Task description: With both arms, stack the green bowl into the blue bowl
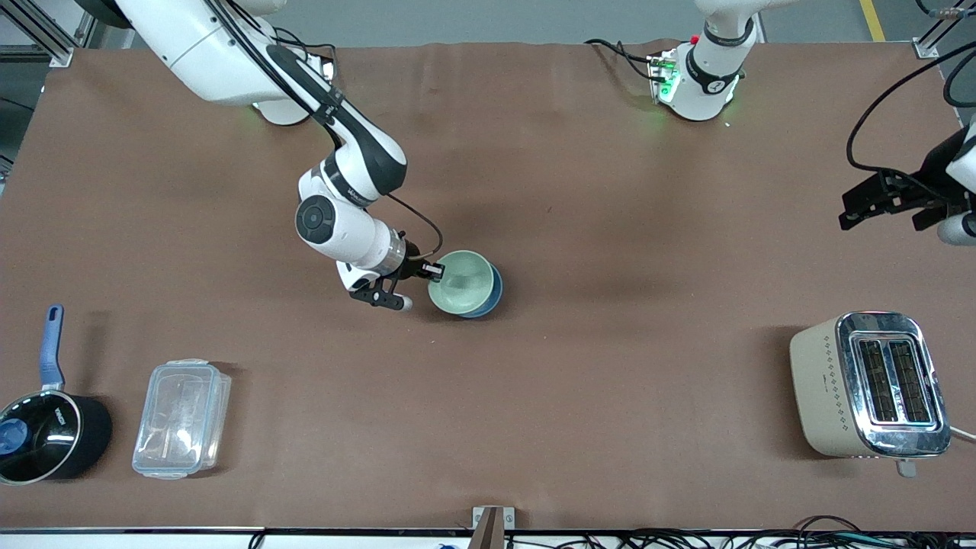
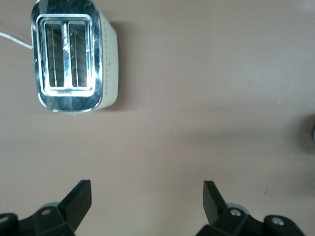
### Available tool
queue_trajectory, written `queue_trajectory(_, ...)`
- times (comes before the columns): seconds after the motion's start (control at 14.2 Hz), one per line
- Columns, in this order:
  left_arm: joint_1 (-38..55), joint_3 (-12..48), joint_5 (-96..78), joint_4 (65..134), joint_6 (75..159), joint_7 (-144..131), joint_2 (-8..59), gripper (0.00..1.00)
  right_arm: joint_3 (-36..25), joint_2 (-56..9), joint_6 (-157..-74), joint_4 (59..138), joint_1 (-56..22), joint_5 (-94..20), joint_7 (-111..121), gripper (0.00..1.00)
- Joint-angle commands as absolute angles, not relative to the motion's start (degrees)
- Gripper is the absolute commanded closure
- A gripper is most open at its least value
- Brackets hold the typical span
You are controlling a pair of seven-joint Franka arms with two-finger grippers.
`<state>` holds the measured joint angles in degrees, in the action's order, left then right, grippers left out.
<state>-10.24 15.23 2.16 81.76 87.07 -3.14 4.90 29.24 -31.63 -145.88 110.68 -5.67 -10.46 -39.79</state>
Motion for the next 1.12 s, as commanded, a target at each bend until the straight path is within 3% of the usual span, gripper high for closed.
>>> queue_trajectory(0.0, -2.8, 6.8, 1.1, 88.3, 87.5, -1.1, -0.6, 0.00, 29.8, -32.8, -147.9, 110.7, -5.7, -9.3, -41.1, 0.96)
queue_trajectory(0.28, -2.1, 5.7, 0.4, 90.9, 87.5, -1.1, -3.0, 0.00, 29.7, -33.2, -148.0, 110.7, -5.8, -9.2, -41.1, 0.89)
queue_trajectory(0.35, -2.1, 5.7, 0.4, 90.8, 87.5, -1.1, -2.9, 0.00, 29.7, -33.2, -148.0, 110.7, -5.9, -9.2, -41.2, 0.84)
queue_trajectory(0.42, -2.1, 5.7, 0.4, 90.7, 87.5, -1.1, -2.8, 0.00, 29.8, -33.2, -147.9, 110.7, -5.9, -9.3, -41.3, 0.72)
queue_trajectory(0.56, -2.1, 5.7, 0.4, 90.7, 87.6, -1.1, -2.8, 0.00, 29.8, -33.1, -147.8, 110.5, -6.0, -9.3, -42.7, 0.35)
queue_trajectory(0.63, -2.1, 5.7, 0.4, 90.8, 87.5, -1.1, -2.9, 0.00, 30.0, -32.7, -147.5, 110.4, -6.0, -9.4, -42.9, 0.24)
queue_trajectory(0.84, -2.1, 5.7, 0.4, 91.1, 87.5, -1.1, -3.4, 0.00, 30.8, -30.0, -146.3, 110.4, -5.5, -9.4, -44.6, 0.18)
queue_trajectory(1.05, -2.2, 5.7, 0.4, 90.9, 87.8, -2.5, -3.4, 0.00, 30.6, -24.0, -135.6, 107.2, -3.8, -9.3, -44.6, 0.14)
